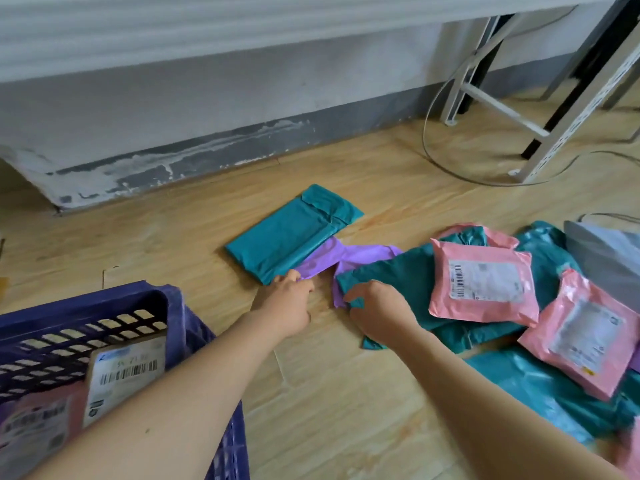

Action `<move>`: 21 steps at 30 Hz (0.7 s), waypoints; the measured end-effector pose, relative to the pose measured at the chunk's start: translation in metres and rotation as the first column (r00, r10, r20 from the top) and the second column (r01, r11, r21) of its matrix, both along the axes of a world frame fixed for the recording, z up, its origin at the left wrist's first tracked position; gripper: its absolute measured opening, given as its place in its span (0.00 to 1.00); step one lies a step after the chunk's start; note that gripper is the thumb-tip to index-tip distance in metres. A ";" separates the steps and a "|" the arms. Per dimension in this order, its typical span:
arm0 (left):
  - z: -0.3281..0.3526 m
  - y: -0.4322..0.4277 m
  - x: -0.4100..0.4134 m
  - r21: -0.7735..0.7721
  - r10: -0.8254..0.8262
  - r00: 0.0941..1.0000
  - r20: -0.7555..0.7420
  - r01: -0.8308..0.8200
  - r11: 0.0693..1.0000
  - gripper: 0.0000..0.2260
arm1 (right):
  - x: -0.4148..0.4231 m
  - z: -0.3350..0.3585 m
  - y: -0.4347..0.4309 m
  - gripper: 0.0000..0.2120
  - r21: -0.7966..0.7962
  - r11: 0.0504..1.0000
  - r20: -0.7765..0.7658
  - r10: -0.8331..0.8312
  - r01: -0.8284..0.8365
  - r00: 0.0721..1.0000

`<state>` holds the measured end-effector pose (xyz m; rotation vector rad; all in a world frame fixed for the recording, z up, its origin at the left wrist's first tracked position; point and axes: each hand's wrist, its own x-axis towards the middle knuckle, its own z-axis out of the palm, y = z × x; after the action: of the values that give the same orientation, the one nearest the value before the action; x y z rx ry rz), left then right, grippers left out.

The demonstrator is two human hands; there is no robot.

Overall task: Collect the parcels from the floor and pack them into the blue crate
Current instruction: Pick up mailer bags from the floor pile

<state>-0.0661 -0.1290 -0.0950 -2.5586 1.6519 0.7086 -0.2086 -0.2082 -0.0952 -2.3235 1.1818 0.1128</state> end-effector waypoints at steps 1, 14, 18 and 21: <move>-0.007 -0.008 0.004 0.012 0.005 1.000 0.008 -0.005 1.000 0.21 | 0.007 -0.007 -0.008 0.13 -0.004 1.000 -0.004 0.006 -0.006 1.000; -0.101 -0.070 0.044 0.280 0.124 0.992 -0.034 -0.110 0.954 0.30 | 0.068 -0.088 -0.066 0.17 -0.089 0.982 -0.162 0.151 -0.167 0.975; -0.110 -0.076 0.047 0.367 0.146 0.987 -0.068 -0.111 0.923 0.37 | 0.080 -0.103 -0.075 0.21 -0.063 0.981 -0.268 0.159 -0.182 0.950; -0.115 -0.074 0.045 0.406 0.156 0.984 -0.091 -0.106 0.908 0.44 | 0.082 -0.107 -0.079 0.22 -0.073 0.983 -0.317 0.137 -0.168 0.938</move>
<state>-0.0212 -0.2035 -0.2103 -2.3804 1.2056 1.1032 -0.1263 -0.2868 -0.2026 -2.5514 1.1719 0.5043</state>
